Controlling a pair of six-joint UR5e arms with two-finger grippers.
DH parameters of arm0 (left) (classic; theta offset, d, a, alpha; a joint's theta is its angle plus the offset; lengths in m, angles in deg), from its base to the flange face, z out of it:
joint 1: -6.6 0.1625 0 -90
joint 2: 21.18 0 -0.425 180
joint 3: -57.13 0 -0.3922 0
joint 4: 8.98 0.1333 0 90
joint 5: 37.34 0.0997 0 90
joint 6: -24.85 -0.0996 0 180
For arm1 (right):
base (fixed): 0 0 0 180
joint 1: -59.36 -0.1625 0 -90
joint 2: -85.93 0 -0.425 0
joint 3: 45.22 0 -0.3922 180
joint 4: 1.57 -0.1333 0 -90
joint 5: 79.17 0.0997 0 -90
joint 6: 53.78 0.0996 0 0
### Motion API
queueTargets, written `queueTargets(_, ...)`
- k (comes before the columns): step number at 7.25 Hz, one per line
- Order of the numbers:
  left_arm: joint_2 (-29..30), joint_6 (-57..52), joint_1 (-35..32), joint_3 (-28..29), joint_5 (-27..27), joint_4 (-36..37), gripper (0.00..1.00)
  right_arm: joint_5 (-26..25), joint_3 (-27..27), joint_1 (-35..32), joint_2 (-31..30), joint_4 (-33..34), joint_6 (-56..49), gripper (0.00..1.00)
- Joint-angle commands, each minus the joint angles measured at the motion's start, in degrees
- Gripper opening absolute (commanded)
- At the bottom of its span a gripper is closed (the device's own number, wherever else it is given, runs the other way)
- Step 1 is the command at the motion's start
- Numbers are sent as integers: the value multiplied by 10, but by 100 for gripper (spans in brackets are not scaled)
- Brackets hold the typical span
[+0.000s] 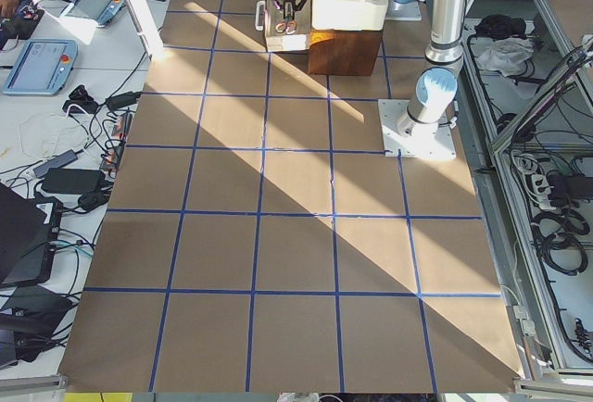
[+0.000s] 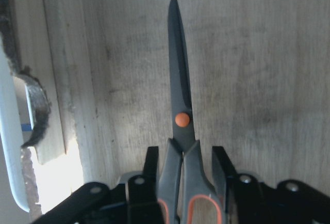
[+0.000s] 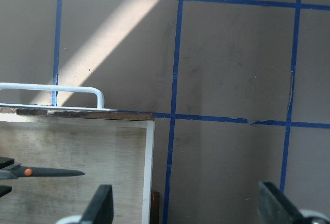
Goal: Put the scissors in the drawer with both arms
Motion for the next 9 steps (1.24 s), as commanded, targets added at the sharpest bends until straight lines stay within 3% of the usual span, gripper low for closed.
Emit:
queueTargets(1,-12,44,3,8,-5,8,100,0,1,-2,1,0,3,100)
queueTargets(3,-35,161,10,19,-5,7,100,0,1,-2,3,-1,0,100)
queueTargets(6,-82,528,45,59,4,0,100,1,2,-2,3,-1,0,100)
queueTargets(9,-115,624,162,55,7,-40,100,3,2,-1,2,3,-6,100)
